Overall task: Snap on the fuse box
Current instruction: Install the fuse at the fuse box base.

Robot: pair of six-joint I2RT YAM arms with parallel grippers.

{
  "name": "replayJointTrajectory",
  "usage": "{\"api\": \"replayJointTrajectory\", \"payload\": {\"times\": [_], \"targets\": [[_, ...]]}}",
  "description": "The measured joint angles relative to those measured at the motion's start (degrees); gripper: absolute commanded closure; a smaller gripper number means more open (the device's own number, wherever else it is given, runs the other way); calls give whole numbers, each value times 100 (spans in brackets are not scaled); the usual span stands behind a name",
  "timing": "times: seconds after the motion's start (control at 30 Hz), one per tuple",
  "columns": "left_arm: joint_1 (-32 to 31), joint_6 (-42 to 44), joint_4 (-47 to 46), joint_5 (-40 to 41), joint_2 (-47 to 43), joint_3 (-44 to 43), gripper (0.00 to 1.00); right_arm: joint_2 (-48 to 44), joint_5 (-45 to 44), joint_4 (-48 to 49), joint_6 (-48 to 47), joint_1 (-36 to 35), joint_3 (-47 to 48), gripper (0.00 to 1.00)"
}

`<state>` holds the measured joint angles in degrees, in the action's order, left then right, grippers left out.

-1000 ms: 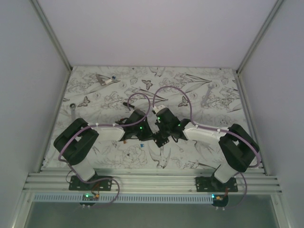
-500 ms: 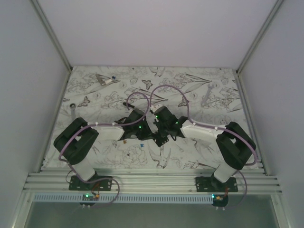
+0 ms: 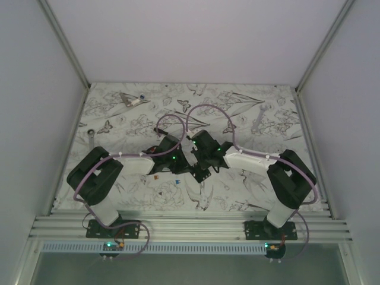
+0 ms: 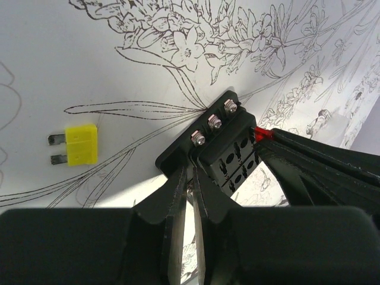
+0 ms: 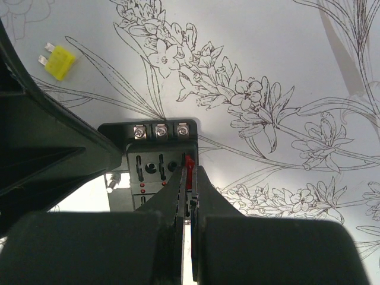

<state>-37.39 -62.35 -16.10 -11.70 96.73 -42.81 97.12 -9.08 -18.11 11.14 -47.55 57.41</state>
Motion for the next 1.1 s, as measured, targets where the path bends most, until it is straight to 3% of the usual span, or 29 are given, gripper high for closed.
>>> {"api": "replayJointTrajectory", "payload": {"times": [0.73, 1.1], "targets": [[39, -94, -92, -26, 26, 44, 86, 474, 37, -933, -157, 11, 761, 100], [39, -114, -109, -22, 26, 57, 87, 378, -306, -802, -149, -216, 682, 100]]}}
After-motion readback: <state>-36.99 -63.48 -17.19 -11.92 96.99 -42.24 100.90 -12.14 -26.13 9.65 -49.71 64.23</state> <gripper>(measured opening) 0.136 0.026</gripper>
